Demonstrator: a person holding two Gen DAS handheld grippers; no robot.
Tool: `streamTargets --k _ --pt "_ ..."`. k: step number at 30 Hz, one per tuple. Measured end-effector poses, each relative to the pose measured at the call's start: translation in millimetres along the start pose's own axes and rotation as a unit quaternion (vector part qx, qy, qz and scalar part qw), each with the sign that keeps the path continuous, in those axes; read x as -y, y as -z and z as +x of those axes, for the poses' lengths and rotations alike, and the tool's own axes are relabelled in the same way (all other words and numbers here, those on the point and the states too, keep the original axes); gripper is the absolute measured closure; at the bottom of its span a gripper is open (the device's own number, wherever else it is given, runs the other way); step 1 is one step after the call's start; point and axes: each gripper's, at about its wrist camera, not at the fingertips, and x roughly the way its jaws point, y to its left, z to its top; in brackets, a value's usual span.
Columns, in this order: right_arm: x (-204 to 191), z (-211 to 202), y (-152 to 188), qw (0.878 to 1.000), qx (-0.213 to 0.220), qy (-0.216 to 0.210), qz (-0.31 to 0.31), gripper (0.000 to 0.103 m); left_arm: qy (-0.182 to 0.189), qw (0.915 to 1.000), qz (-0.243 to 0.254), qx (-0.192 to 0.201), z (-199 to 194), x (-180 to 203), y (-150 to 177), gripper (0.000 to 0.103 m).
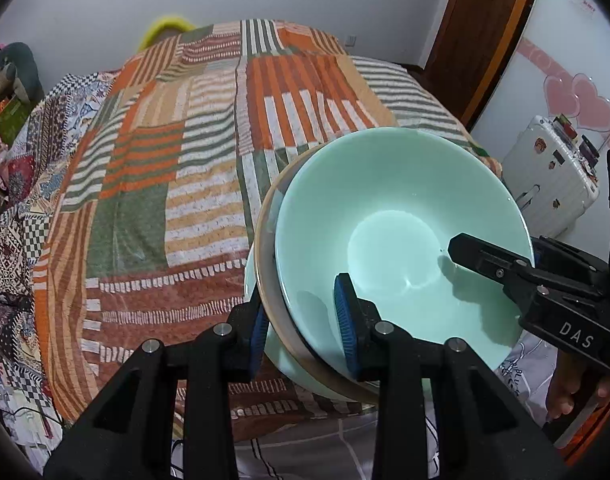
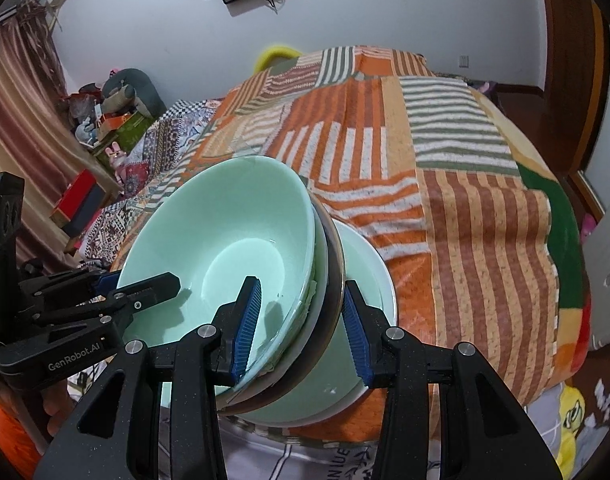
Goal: Organize plates and bowls
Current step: 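Lift the bowl stack with both grippers and carry it over the plate stack, then lower the bowl stack onto the mint-green plate and open both grippers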
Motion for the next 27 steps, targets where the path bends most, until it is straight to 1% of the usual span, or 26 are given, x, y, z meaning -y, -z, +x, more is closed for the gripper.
streamTargets --k 11,17,19,21,22,23,25,27 --pt "5.6 20.6 6.7 1.0 -0.022 0.003 0.009 0.065 -0.006 0.9998 -0.007 -0.017 22.5 -4.0 1.5 0.071" --pt "2.0 17.6 8.6 1.0 -0.013 0.003 -0.003 0.064 0.007 0.9995 -0.013 -0.027 31.6 -11.8 9.0 0.071" --pt "1.3 15.7 9.4 1.0 -0.014 -0.006 -0.007 0.062 0.014 0.9995 -0.017 -0.024 30.7 -14.4 11.6 0.071" --pt "1.0 17.5 9.5 1.0 -0.016 -0.004 -0.012 0.062 0.009 0.9997 -0.016 -0.016 25.3 -14.8 12.2 0.071" --pt "1.6 16.7 9.6 1.0 -0.017 0.003 -0.013 0.06 0.005 0.9998 -0.014 -0.01 21.1 -14.9 12.4 0.071" --pt "1.8 16.9 8.7 1.0 -0.016 0.008 -0.012 0.056 0.004 0.9999 -0.014 -0.006 17.5 -15.8 12.7 0.07" --pt "4.3 12.9 7.5 1.0 -0.012 0.008 -0.005 0.053 0.003 0.9999 -0.016 0.002 9.6 -18.0 13.1 0.07" --pt "5.9 4.6 6.9 1.0 -0.004 0.005 0.0 0.053 0.003 0.9997 -0.021 0.012 -0.4 -20.9 13.5 0.07"
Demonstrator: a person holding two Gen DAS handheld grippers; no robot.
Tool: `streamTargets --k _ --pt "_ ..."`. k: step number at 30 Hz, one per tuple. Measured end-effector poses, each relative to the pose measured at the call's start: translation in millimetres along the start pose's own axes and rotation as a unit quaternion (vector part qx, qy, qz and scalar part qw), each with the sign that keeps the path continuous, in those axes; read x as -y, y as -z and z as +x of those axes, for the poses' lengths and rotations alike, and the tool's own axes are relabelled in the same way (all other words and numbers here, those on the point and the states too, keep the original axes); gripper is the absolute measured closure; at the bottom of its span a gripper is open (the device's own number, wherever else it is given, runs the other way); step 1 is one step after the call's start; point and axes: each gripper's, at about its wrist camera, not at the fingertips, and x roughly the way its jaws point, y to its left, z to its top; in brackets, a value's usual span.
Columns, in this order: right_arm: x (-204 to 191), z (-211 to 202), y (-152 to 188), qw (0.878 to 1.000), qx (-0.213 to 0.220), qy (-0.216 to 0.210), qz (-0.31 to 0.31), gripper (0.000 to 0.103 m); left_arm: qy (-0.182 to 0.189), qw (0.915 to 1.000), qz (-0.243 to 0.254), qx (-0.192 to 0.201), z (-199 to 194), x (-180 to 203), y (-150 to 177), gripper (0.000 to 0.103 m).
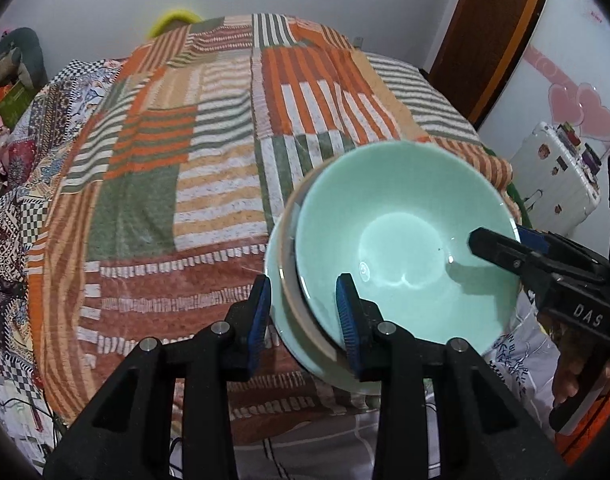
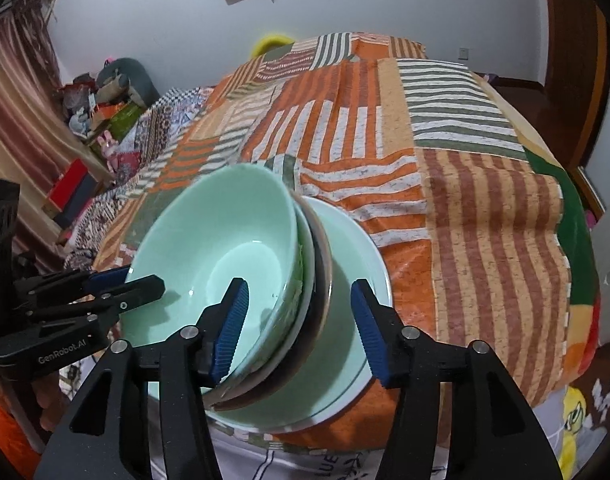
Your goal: Organize plates and bowls
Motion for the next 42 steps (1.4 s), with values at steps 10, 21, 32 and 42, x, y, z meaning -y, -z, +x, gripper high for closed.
streamTargets --k 10,21,32,42 --pt "-17.1 -60.9 -7.6 0.997 0.07 0.012 -0.04 0.047 -0.015 0.9901 0.026 0.137 -93.4 13.6 1.5 0.059" --pt "-61.2 -145.0 -7.5 0.974 0.204 -0.006 -0.095 0.03 -0.002 0.9591 0.032 0.281 -195.9 26.6 16.6 0.036" --pt "-83.3 -181.5 -1.0 0.95 0.29 -0.014 -0.115 0.003 -0.017 0.9344 0.027 0.355 -237.8 30.1 38.5 0.002" --pt "-88.9 -184.4 6.5 0.944 0.306 -0.01 -0.12 0.0 -0.027 0.9272 0.026 0.373 -245.8 29.0 44.8 0.0"
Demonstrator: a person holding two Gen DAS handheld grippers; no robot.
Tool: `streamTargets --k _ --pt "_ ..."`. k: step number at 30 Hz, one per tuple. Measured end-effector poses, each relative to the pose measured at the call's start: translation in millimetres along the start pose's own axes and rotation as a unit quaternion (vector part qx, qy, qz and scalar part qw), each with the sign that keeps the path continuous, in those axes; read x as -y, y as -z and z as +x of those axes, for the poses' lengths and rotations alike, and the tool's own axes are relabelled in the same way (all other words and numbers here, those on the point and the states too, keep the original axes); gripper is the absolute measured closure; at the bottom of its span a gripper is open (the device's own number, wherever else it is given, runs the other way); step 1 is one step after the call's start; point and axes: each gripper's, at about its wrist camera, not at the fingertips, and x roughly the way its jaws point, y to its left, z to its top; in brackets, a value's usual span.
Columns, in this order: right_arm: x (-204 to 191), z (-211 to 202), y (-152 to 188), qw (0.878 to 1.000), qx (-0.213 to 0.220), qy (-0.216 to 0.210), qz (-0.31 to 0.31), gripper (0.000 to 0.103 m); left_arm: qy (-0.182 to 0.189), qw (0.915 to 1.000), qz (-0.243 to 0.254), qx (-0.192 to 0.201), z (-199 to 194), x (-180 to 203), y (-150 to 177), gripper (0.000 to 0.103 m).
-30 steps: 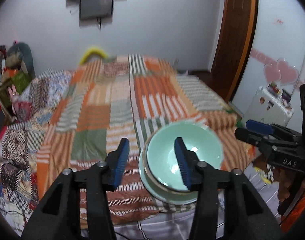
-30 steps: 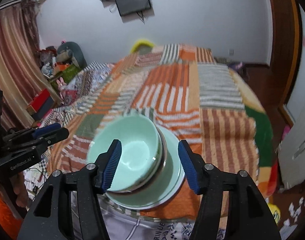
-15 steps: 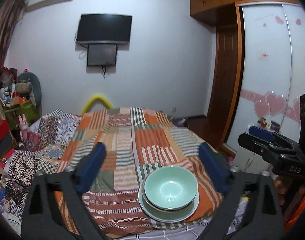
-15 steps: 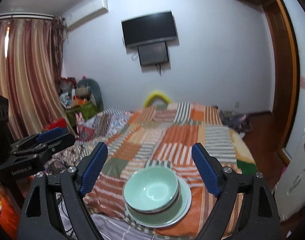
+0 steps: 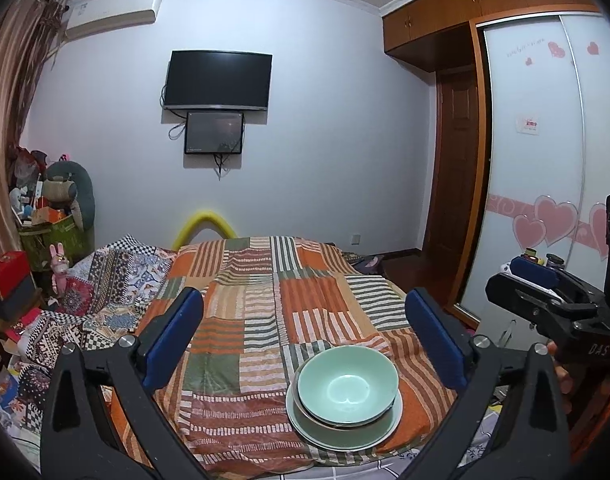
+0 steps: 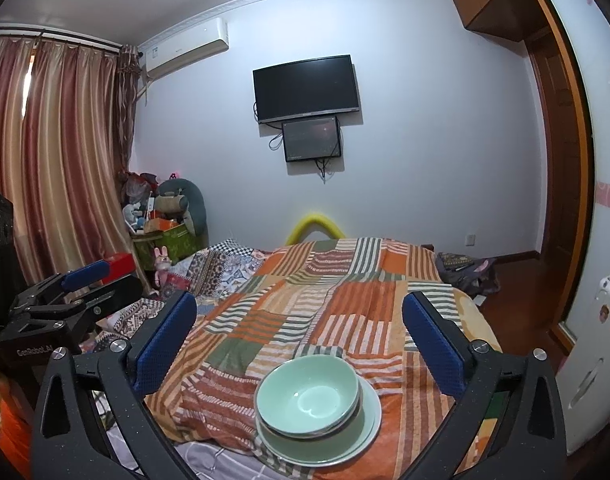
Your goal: Organize plates and bowls
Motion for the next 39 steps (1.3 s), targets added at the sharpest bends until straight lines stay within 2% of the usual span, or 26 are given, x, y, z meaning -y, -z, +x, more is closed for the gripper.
streamTargets --k 39 --pt "3.3 -8.2 -0.4 1.0 -0.004 0.0 0.008 0.0 0.008 0.9999 0.006 -0.006 0.4 5.7 6.9 0.0"
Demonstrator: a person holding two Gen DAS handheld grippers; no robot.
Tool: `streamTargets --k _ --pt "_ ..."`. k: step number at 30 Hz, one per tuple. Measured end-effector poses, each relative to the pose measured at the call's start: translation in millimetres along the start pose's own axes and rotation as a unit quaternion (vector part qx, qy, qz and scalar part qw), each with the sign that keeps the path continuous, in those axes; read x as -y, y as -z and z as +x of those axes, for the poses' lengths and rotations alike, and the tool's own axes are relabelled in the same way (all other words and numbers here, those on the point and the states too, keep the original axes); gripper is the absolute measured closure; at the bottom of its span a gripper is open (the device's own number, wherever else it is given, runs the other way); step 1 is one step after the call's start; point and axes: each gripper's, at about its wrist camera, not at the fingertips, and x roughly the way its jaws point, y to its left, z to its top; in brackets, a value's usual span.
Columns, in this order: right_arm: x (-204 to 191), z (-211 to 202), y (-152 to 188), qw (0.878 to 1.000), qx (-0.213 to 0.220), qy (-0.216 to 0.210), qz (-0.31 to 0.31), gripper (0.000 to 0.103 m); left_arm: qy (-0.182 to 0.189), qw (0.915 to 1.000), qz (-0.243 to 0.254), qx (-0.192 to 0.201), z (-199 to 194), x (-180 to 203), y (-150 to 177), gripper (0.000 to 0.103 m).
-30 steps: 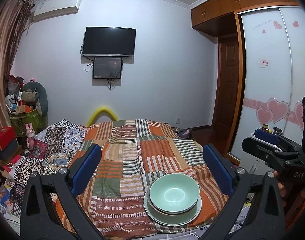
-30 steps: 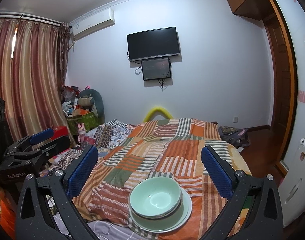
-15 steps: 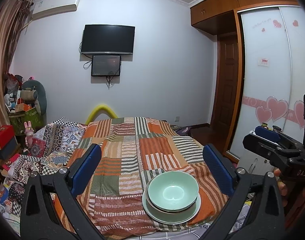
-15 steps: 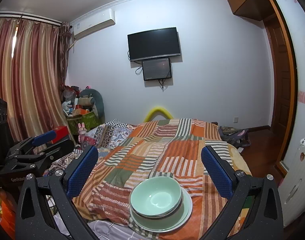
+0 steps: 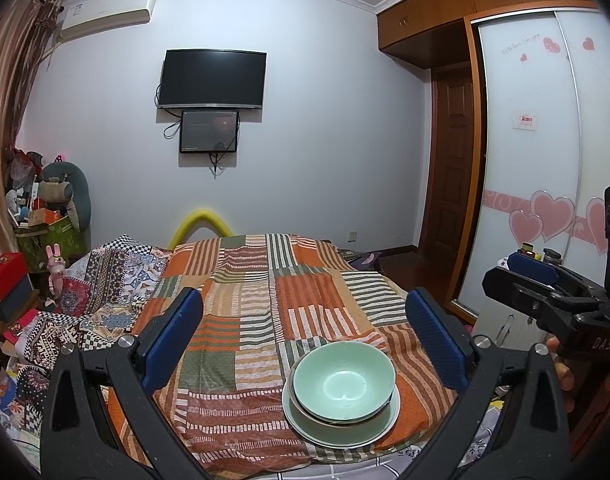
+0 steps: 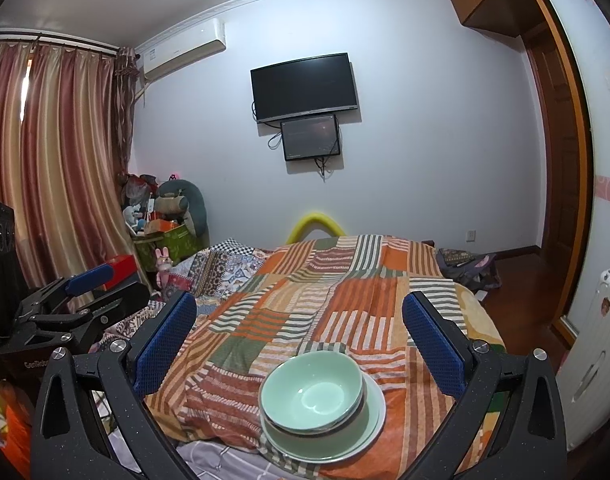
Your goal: Organize plates and bowls
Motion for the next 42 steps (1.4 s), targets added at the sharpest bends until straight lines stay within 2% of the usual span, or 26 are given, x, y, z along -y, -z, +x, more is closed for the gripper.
streamTargets --k 42 --pt "3.7 -1.3 1.7 1.0 0.001 0.005 0.004 0.0 0.014 0.9998 -0.014 -0.006 5.0 -6.6 -0.6 0.0"
